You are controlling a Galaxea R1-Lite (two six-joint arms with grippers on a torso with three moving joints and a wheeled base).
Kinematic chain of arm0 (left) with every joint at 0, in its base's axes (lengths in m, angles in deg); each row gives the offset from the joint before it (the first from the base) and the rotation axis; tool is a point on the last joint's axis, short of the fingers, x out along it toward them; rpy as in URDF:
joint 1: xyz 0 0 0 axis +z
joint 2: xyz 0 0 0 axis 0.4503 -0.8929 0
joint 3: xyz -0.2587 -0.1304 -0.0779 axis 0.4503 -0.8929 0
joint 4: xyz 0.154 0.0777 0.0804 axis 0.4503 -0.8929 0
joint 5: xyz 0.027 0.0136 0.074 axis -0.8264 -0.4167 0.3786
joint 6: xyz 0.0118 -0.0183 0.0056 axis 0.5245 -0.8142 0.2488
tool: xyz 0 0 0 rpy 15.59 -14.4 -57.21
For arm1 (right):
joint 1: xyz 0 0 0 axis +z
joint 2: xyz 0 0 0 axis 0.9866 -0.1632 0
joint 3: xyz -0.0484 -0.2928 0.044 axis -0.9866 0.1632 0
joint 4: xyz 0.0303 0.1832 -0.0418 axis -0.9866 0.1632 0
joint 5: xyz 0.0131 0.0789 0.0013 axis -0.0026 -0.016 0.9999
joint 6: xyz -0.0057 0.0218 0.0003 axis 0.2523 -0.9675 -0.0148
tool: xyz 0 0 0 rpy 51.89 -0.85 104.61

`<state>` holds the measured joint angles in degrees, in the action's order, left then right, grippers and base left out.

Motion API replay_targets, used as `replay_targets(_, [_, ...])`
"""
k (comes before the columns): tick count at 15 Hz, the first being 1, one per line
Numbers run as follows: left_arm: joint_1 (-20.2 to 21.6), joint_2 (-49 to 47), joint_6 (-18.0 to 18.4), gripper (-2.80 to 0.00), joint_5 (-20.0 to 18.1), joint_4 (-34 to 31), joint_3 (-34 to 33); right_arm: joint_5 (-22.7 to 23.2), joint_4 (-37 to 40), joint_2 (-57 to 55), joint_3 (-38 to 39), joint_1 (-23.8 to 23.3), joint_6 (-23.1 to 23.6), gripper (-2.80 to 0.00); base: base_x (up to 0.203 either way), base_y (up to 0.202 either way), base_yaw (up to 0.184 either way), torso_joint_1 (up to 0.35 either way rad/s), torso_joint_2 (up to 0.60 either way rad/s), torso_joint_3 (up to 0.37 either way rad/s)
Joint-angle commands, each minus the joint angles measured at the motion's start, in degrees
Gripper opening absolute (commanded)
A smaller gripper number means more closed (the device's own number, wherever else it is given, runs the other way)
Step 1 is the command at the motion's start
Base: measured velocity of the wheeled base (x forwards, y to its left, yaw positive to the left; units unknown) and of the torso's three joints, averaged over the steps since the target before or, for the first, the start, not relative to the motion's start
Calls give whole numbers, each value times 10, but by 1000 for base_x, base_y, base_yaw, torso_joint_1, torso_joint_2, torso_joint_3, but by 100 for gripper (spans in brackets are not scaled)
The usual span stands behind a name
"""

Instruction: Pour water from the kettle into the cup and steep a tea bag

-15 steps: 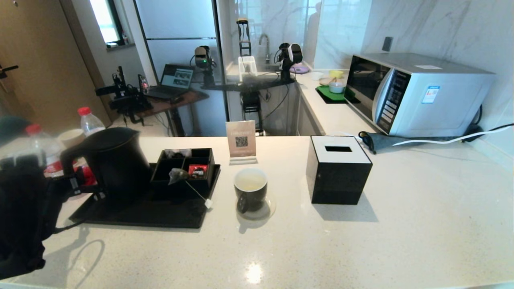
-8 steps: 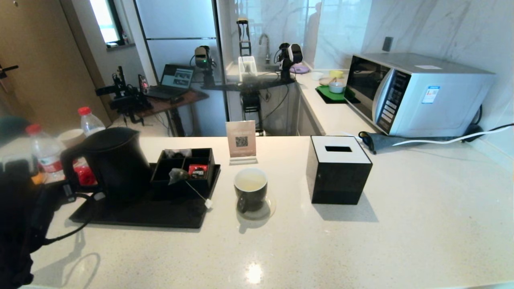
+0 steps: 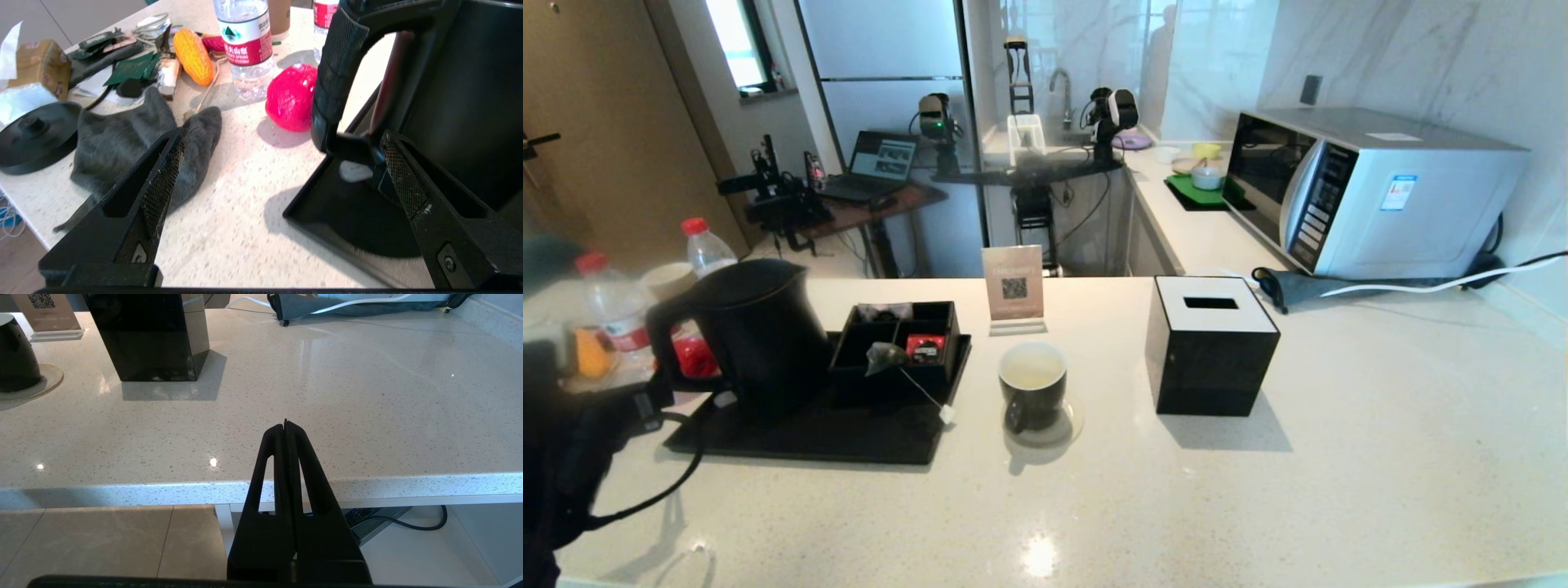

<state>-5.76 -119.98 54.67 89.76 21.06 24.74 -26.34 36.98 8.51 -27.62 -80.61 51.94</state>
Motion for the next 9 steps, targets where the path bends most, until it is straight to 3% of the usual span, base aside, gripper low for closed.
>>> replay_targets(1, [0, 23, 0, -280, 1, 28, -19, 0, 0, -1, 0, 0, 0, -280, 0, 0, 0, 0, 0, 0])
replay_targets(9, [0, 89, -1, -280, 1, 28, -93, 0, 0, -1, 0, 0, 0, -280, 0, 0, 0, 0, 0, 0])
